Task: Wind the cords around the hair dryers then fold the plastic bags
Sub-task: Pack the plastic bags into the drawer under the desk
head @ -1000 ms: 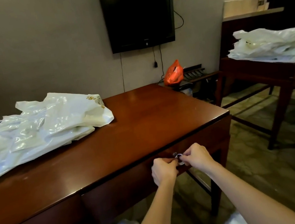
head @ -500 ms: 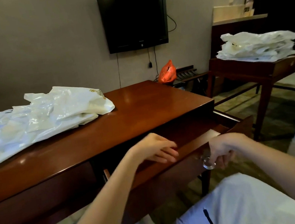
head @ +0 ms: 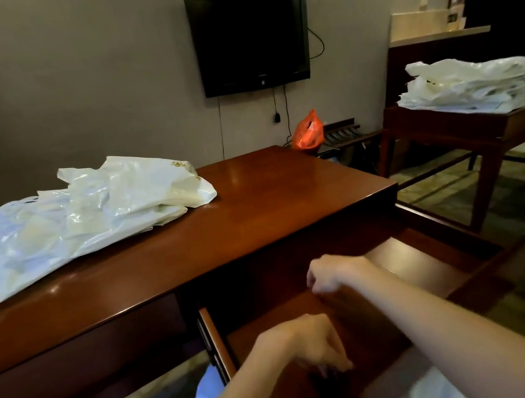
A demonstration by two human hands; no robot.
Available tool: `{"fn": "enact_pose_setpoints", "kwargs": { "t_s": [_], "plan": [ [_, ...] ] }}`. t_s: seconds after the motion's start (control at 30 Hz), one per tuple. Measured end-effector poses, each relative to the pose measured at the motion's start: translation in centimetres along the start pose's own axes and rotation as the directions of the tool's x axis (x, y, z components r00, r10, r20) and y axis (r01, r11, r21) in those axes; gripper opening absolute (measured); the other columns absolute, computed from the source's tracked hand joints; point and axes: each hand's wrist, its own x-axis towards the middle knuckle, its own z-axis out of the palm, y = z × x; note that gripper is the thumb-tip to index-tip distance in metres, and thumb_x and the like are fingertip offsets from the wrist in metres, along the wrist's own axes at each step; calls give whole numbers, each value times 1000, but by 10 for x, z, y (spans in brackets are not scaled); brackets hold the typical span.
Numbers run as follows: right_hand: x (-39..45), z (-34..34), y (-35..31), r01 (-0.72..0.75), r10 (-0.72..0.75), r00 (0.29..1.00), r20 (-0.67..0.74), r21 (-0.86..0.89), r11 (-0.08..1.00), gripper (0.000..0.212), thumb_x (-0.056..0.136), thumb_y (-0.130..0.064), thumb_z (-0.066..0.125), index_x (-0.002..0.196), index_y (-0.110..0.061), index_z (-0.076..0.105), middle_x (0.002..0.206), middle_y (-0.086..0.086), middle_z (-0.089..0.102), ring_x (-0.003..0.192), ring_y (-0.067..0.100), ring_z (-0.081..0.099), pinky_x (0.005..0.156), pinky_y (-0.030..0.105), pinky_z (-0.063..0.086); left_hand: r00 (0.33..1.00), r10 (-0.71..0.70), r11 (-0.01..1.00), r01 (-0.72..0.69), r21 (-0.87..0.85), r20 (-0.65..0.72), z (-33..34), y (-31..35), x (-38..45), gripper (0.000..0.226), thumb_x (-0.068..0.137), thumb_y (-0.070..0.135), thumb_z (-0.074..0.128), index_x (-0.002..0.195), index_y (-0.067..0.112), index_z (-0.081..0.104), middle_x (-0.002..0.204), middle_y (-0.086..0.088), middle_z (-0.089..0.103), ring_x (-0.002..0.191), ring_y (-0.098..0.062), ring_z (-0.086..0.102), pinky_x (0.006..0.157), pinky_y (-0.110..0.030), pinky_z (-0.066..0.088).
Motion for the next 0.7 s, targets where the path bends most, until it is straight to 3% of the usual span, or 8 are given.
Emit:
{"fn": "enact_pose_setpoints", "kwargs": {
  "t_s": [0.07,0.13,0.2,0.27,0.5,0.6,0.7],
  "plan": [
    [14,18,-1,53,-53,998,36,9,999,47,97,-12,45,144,-22,43,151,8,39,136,28,41,110,39,37,978,-32,999,37,21,-205,-12,-14,-1,25,93,21,61,114,12,72,94,-2,73,86,-13,68,92,-35,53],
    [21,31,-2,100,-100,993,64,-3,995,54,100,-12,42,150,-26,28,159,7,18,144,29,24,116,40,27,910,-128,965,206,161,-395,-23,-36,-4,39,96,27,54,134,19,59,129,-8,62,116,-24,60,99,-41,50],
    [24,37,-3,120,-118,991,60,-27,992,56,101,-15,40,152,-29,20,161,5,8,147,29,16,118,41,23,893,-256,900,360,245,-369,-22,-54,-3,51,100,38,46,149,25,39,151,-8,41,133,-29,46,108,-43,42],
    [24,36,-3,126,-123,990,69,-35,991,57,101,-17,39,152,-30,18,162,5,6,147,28,15,118,40,22,891,-326,867,415,275,-315,-15,-63,3,58,101,47,40,154,28,28,160,-10,26,141,-34,35,113,-48,34],
    [9,27,-4,124,-116,983,141,-47,991,54,101,-21,43,151,-31,24,161,5,13,147,26,17,119,43,20,898,-299,839,408,359,-322,0,-53,3,61,99,53,39,152,23,32,155,-13,33,138,-37,38,113,-56,30],
    [2,16,-11,125,-113,981,160,-65,990,48,100,-26,46,147,-26,35,155,5,31,138,26,36,113,39,32,902,-250,868,370,332,-352,-6,-51,-7,55,98,51,44,146,23,44,144,-10,49,127,-32,51,104,-47,43],
    [1,-11,-25,175,-175,985,0,4,985,36,98,-28,51,132,-18,56,135,7,55,120,24,54,102,38,45,836,-146,925,305,226,-529,-35,-61,-30,45,96,43,51,138,28,54,134,-3,59,121,-26,56,97,-40,48]
  ]
}}
